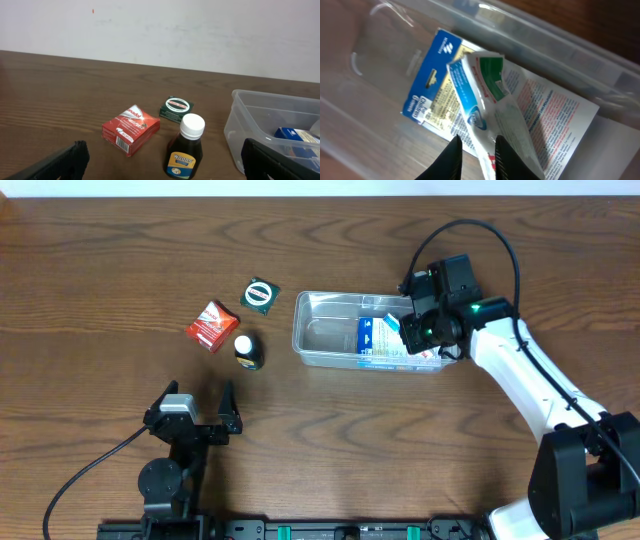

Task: Pack container
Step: 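Lower the white-green box into the container and release it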

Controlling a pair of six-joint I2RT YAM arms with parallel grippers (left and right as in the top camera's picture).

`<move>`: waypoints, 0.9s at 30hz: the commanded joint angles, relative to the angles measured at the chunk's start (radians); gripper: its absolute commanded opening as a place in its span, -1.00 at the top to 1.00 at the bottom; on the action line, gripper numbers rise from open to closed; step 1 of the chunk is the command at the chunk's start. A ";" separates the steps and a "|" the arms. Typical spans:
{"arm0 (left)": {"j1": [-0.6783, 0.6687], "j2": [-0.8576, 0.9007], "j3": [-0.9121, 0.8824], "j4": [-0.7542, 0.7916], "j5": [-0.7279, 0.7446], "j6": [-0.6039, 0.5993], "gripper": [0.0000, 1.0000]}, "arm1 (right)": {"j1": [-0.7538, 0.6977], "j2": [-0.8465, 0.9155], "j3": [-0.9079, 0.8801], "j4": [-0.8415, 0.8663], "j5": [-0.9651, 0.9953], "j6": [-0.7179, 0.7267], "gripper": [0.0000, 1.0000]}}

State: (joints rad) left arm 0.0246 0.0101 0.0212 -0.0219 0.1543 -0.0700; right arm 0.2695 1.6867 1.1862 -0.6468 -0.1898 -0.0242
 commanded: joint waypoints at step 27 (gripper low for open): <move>0.005 -0.006 -0.017 -0.034 0.018 0.017 -0.96 | 0.014 0.001 -0.042 0.032 -0.159 -0.017 0.64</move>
State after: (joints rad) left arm 0.0246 0.0101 0.0212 -0.0219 0.1543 -0.0700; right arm 0.2741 1.6867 1.1542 -0.6128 -0.3038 -0.0219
